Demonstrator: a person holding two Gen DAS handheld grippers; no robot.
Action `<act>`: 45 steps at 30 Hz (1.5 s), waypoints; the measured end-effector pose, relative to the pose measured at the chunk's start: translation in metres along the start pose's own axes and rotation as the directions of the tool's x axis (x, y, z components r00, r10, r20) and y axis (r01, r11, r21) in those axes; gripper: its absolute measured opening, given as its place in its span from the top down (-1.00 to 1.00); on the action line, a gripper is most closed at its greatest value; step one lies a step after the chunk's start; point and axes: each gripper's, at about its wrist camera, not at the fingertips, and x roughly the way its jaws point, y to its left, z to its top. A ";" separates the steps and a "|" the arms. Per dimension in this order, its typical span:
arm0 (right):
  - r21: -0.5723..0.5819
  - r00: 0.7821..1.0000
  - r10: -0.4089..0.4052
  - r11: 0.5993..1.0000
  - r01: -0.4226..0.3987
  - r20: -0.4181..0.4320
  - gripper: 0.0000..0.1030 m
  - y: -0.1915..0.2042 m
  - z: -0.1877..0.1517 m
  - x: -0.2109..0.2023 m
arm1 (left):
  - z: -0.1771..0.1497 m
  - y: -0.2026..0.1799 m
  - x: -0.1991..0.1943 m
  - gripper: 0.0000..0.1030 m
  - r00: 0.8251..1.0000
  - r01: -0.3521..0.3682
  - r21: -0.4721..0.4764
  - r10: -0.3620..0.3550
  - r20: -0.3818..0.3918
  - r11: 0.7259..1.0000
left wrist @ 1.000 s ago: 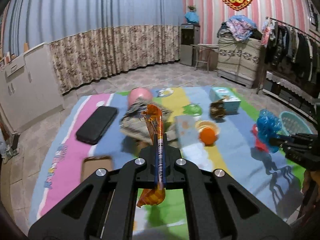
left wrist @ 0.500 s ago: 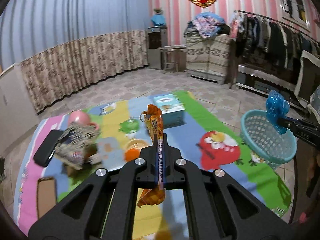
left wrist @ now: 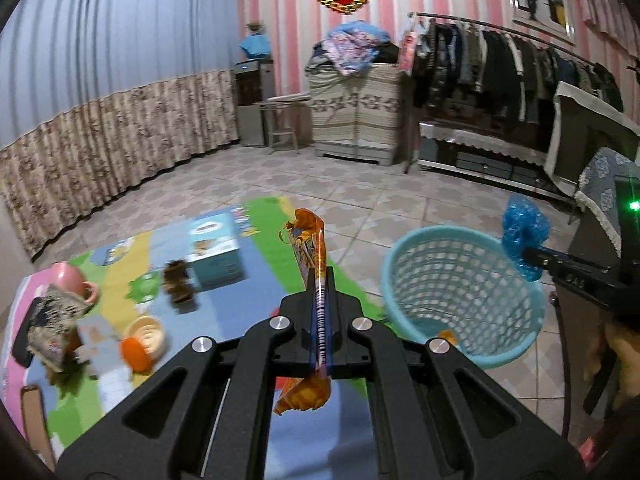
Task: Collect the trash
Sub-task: 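Carry the snack packet and blue plastic bag with both tools over the basket, then open the left tool to drop the packet while the right tool drops the blue bag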
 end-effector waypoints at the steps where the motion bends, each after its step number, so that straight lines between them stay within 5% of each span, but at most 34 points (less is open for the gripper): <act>1: 0.008 1.000 0.000 1.000 0.000 -0.001 0.70 -0.004 0.000 0.001 | 0.000 -0.006 0.002 0.99 1.000 0.008 0.001 -0.008 -0.002 1.000; 20: 0.080 1.000 -0.019 0.997 0.019 -0.006 0.70 -0.030 0.005 0.014 | 0.006 -0.099 0.053 0.99 0.982 0.187 0.082 -0.186 -0.018 0.979; 37: 0.077 0.998 -0.056 0.995 0.058 -0.039 0.70 -0.037 0.007 0.026 | 0.011 -0.110 0.104 0.95 0.970 0.231 0.053 -0.226 -0.091 0.971; 40: 0.070 0.997 -0.062 0.995 0.065 -0.049 0.70 -0.037 0.006 0.029 | 0.013 -0.105 0.110 0.73 0.973 0.214 0.036 -0.209 -0.099 0.976; 42: 0.067 0.997 -0.064 0.995 0.067 -0.053 0.70 -0.035 0.005 0.030 | 0.014 -0.100 0.111 0.28 0.975 0.201 0.025 -0.198 -0.099 0.979; 45: 0.061 0.996 -0.066 0.996 0.070 -0.058 0.70 -0.032 0.008 0.032 | 0.017 -0.093 0.111 0.14 0.982 0.170 0.019 -0.168 -0.090 0.985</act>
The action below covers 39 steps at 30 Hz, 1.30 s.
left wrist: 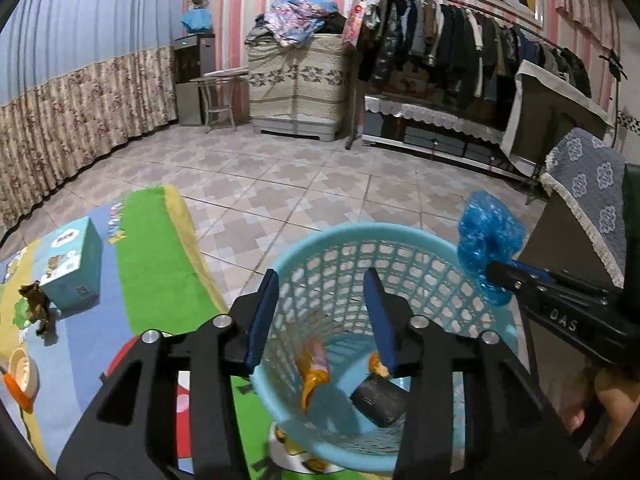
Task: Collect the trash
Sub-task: 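Open the left tool to drop the packet while the right tool drops the blue bag, then move both tools back to the mat, left tool toward the patterned cloth bag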
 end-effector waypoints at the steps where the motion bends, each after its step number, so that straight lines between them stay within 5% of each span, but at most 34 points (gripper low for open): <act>1: -0.003 1.000 -0.002 1.000 0.002 -0.001 0.70 0.001 0.000 0.000 | 0.001 0.002 -0.001 0.11 1.000 -0.010 -0.002 0.010 0.000 1.000; 9: -0.045 1.000 -0.006 0.999 0.006 -0.013 0.68 0.016 -0.001 0.009 | 0.009 0.036 -0.020 -0.59 0.991 -0.120 -0.047 0.122 0.046 0.992; 14: -0.092 1.000 -0.007 0.996 0.004 -0.024 0.66 0.036 -0.003 0.017 | 0.007 0.059 -0.030 -0.70 0.984 -0.166 -0.081 0.171 0.053 0.983; 16: -0.097 1.000 -0.013 0.995 0.010 -0.028 0.43 0.039 -0.004 0.020 | 0.006 0.065 -0.034 -0.74 0.982 -0.177 -0.092 0.182 0.054 0.980; 18: -0.093 1.000 -0.016 0.996 0.014 -0.027 -0.12 0.041 -0.005 0.023 | 0.004 0.072 -0.040 -0.76 0.979 -0.191 -0.100 0.197 0.059 0.977; 24: -0.104 0.998 -0.054 0.993 0.052 -0.017 -0.60 0.043 -0.004 0.024 | -0.002 0.091 -0.058 -0.79 0.972 -0.213 -0.117 0.222 0.076 0.970; 39: -0.130 0.996 -0.073 0.988 0.080 0.057 -0.80 0.058 -0.004 0.006 | -0.038 0.136 -0.106 -0.88 0.950 -0.290 -0.181 0.306 0.066 0.940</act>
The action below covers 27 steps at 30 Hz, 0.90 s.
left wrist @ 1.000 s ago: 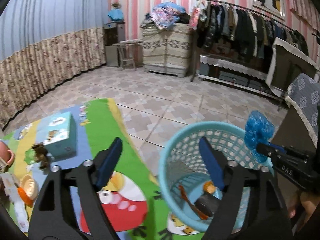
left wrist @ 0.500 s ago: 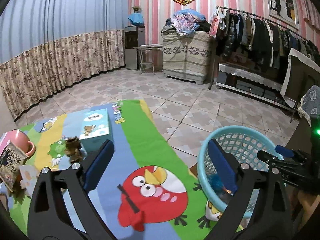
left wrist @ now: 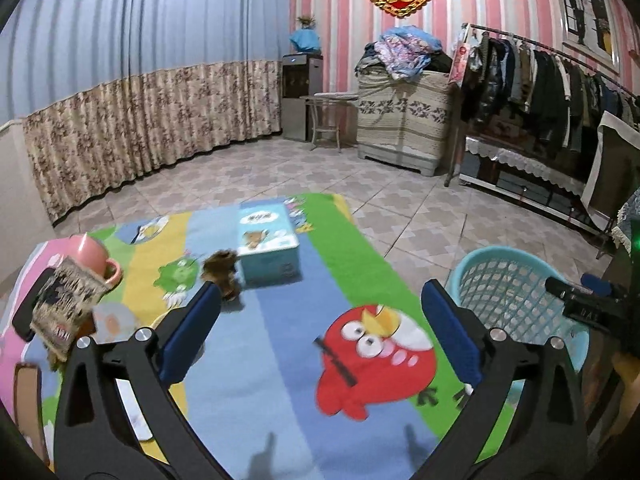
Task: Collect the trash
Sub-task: 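Move both tools back to the mat, left tool toward the patterned cloth bag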
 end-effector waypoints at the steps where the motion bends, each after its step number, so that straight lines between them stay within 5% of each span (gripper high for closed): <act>1: -0.005 1.000 0.002 1.000 -0.001 0.005 -0.80 0.003 0.000 -0.002 | -0.003 0.003 -0.001 -0.88 1.000 -0.003 -0.004 0.003 -0.006 1.000; 12: -0.086 1.000 0.006 0.996 -0.004 0.024 -0.80 0.050 -0.006 -0.013 | -0.044 0.046 -0.024 -0.89 0.996 -0.074 -0.011 0.073 -0.051 0.997; 27: -0.146 0.997 0.078 0.986 -0.081 -0.024 -0.80 0.118 -0.029 -0.027 | -0.057 0.173 -0.041 -0.89 0.968 -0.244 -0.108 0.237 -0.079 0.964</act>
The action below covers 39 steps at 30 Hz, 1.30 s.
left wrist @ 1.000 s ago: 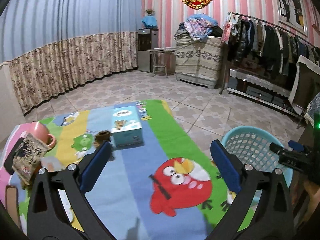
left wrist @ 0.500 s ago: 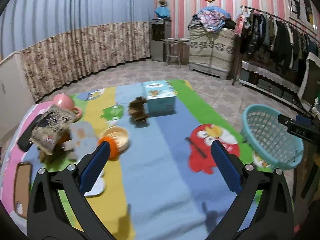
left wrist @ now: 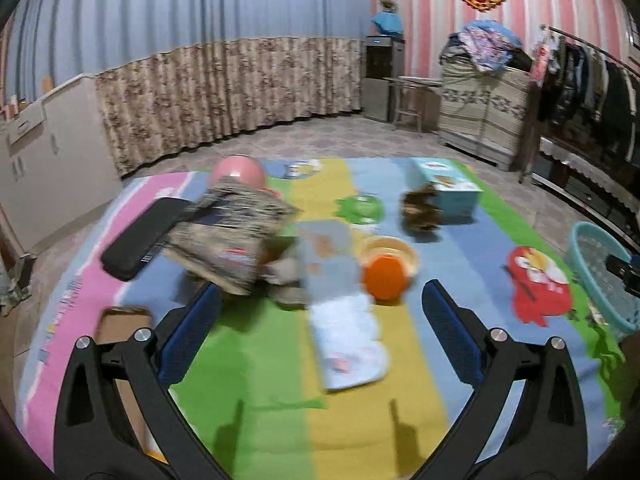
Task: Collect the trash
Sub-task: 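Move both tools back to the mat, left tool toward the patterned cloth bag, then close the left tool on the patterned cloth bag and lift it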
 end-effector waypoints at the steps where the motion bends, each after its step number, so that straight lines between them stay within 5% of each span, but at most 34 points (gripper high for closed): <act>1: -0.006 1.000 0.001 1.000 -0.001 -0.002 -0.80 0.005 -0.001 0.000 | 0.001 0.008 0.001 -0.89 1.000 -0.008 -0.006 0.008 0.001 1.000; 10: -0.058 0.996 0.081 0.995 -0.082 -0.028 -0.80 0.059 -0.010 -0.007 | 0.012 0.079 0.029 -0.89 0.998 -0.054 -0.022 0.053 -0.043 0.998; 19: -0.147 0.992 0.096 0.983 -0.108 -0.083 -0.80 0.113 -0.019 -0.004 | 0.032 0.108 0.074 -0.87 0.996 0.032 -0.057 -0.037 -0.083 0.998; 22: -0.145 0.986 0.121 0.980 -0.137 -0.116 -0.80 0.120 -0.023 0.001 | 0.032 0.104 0.095 -0.59 0.986 0.084 -0.062 -0.092 -0.141 0.995; 24: -0.155 0.983 0.125 0.977 -0.145 -0.131 -0.80 0.126 -0.025 0.004 | 0.030 0.100 0.101 -0.19 0.982 0.094 -0.051 -0.101 -0.157 0.994; 30: -0.139 0.971 0.181 0.969 -0.203 -0.159 -0.80 0.151 -0.029 0.007 | 0.026 0.100 0.084 0.54 0.987 0.106 -0.047 -0.111 -0.116 0.993; 39: -0.186 0.947 0.267 0.936 -0.299 -0.178 -0.80 0.225 -0.032 0.000 | 0.022 0.126 0.031 0.88 0.996 0.086 -0.074 -0.087 -0.009 0.994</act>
